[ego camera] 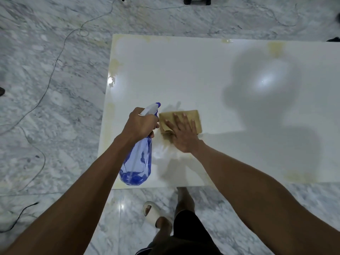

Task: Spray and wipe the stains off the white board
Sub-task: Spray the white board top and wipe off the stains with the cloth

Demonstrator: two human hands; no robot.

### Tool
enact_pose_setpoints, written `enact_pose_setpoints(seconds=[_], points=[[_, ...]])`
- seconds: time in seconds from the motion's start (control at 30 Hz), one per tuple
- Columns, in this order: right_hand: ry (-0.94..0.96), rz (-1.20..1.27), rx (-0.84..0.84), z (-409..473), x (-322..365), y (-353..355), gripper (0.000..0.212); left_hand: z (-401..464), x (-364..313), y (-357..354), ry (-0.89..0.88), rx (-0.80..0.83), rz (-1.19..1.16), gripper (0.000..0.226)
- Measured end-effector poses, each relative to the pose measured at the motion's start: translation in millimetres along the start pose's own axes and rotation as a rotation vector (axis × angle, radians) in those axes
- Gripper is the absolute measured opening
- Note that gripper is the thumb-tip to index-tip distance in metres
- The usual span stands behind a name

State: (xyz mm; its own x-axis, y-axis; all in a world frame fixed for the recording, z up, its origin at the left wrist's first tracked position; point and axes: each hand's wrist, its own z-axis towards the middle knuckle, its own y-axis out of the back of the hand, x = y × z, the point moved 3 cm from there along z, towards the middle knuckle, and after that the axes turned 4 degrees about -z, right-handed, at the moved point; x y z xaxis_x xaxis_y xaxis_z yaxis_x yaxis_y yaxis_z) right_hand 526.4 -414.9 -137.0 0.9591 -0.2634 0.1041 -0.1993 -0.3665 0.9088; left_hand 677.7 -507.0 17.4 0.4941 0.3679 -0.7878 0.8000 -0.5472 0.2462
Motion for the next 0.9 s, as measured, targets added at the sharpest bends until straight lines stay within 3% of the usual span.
enact_pose_setpoints(seconds=[0.13, 0.3, 0.33, 0.4, 0.5, 0.6, 0.9], points=[[0.017, 0.061, 0.054, -69, 19, -25, 0.069, -29, 13, 3, -0.015, 0.018, -0.003, 0.016], [0.003, 0.213, 0.262, -92, 29, -19, 0.056, -55, 22, 1, -0.034, 0.047, 0.032, 0.016], [-0.022, 0.459, 0.307, -91, 29, 3, 0.053, -59, 20, 1, -0.038, 0.053, 0.03, 0.017], [-0.107, 1.003, 0.223, -86, 19, 48, 0.039, -65, 14, 3, -0.043, 0.049, 0.02, 0.019], [-0.36, 1.383, 0.07, -82, -5, 101, 0.043, -70, 0, 5, -0.07, 0.034, 0.039, 0.028], [-0.375, 1.71, 0.014, -74, -12, 131, 0.048, -75, -16, 6, -0.088, 0.028, 0.044, 0.025], [-0.208, 1.906, 0.025, -56, 20, 182, 0.054, -82, -43, 19, -0.126, -0.025, -0.007, 0.03]])
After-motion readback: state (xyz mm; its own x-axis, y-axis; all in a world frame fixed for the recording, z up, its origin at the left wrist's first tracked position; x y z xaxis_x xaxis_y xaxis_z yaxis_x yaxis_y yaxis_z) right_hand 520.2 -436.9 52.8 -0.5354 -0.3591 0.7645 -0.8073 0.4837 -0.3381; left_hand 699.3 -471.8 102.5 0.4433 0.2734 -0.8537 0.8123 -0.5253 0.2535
